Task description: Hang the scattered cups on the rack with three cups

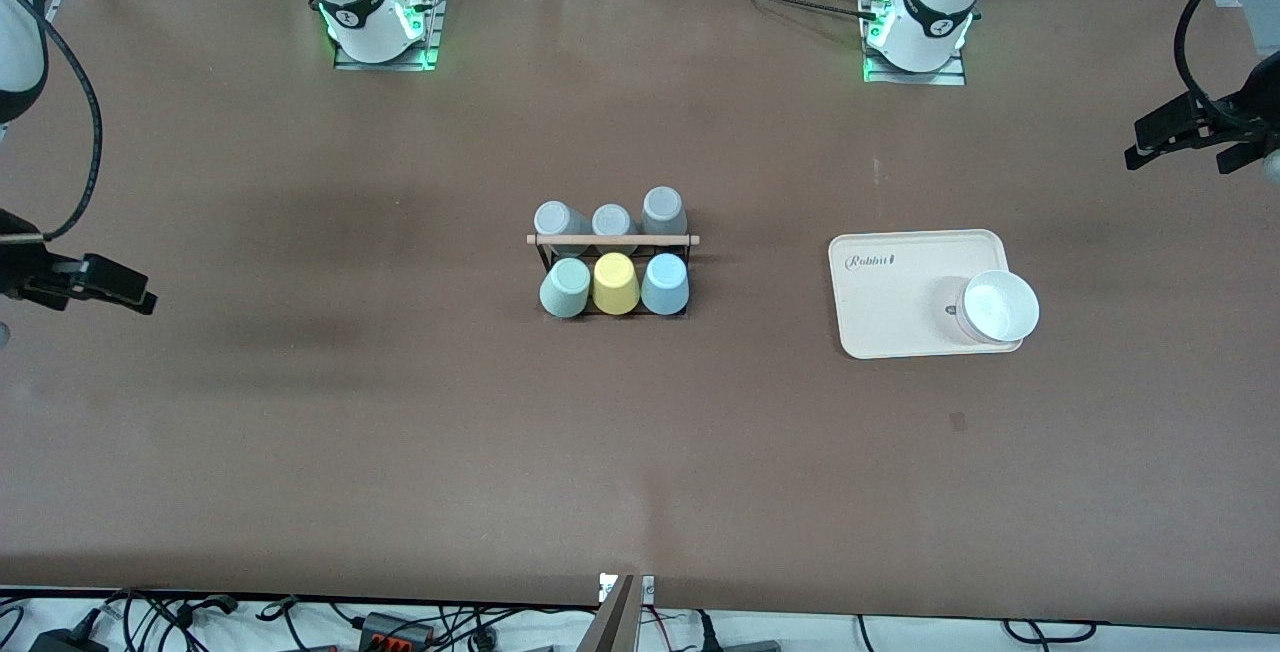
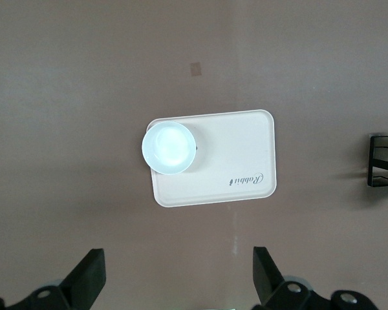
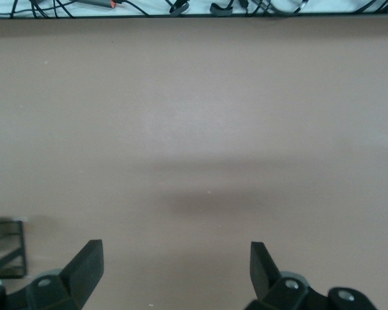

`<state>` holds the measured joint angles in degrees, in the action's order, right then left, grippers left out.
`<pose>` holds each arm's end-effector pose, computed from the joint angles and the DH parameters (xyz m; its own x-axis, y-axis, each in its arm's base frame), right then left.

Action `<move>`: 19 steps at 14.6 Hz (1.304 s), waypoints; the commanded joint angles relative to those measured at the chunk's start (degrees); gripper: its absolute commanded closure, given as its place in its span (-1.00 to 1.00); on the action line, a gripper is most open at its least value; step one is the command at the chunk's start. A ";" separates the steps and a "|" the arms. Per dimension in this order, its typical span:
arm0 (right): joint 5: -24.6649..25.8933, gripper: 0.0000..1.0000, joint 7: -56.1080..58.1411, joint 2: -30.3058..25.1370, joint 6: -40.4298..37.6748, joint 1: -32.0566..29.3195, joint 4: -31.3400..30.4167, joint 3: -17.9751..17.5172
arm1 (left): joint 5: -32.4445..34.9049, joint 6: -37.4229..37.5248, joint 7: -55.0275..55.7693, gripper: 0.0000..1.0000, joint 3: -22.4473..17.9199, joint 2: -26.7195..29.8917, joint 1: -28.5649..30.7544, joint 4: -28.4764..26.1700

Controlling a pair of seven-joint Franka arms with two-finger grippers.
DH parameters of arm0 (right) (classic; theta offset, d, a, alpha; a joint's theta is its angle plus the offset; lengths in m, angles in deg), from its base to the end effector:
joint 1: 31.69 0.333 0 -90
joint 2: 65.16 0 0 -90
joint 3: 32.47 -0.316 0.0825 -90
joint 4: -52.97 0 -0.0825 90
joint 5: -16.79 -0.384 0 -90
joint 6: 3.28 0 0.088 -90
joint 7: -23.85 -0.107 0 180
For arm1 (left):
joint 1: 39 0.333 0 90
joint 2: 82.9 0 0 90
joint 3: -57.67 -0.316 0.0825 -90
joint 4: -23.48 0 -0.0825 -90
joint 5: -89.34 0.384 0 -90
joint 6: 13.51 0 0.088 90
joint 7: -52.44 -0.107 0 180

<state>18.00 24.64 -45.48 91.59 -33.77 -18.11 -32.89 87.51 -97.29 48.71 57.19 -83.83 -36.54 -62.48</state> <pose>0.6642 -0.0222 0.5798 0.9974 -0.0139 0.0714 -0.0154 -0.9997 0.0196 0.5481 0.0244 0.6393 0.9985 -0.0173 -0.0520 -0.0155 -0.9993 0.0352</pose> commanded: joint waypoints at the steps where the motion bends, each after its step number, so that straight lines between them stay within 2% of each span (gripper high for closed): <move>1: 2.14 -1.00 3.51 -2.98 0.68 0.24 -3.27 0.51 | 1.30 0.19 -1.10 -1.00 0.39 1.19 0.26 -1.05; 3: 1.70 -1.00 2.64 -4.90 1.11 0.41 -6.76 0.51 | 1.30 0.19 -1.10 -1.00 0.39 1.20 0.18 -1.05; 6: 1.61 -1.00 1.07 -12.01 5.93 0.24 -19.04 0.51 | 1.30 0.19 -1.10 -1.00 0.39 1.20 0.18 -1.05; 8: 1.52 -1.00 0.27 -15.71 8.40 0.23 -24.87 0.51 | 1.30 0.19 -1.10 -1.00 0.30 1.20 0.18 -1.05; 15: 1.35 -1.00 0.71 -16.34 3.84 0.41 -23.66 0.42 | 1.30 0.19 -1.10 -1.00 0.39 1.20 0.18 -1.05; 18: -4.35 -1.00 0.88 -16.34 4.36 -0.46 -23.66 1.03 | 1.56 0.19 -1.10 -1.00 0.48 1.20 0.18 -1.05; 19: -4.28 -1.00 1.49 -16.51 4.28 -0.47 -23.66 1.03 | 1.56 0.19 -1.10 -1.00 0.48 1.20 0.18 -1.05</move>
<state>15.46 25.89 -60.77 95.93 -33.80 -41.00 -32.21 87.52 -97.29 48.71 57.20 -83.83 -36.54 -62.49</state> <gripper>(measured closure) 0.000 0.000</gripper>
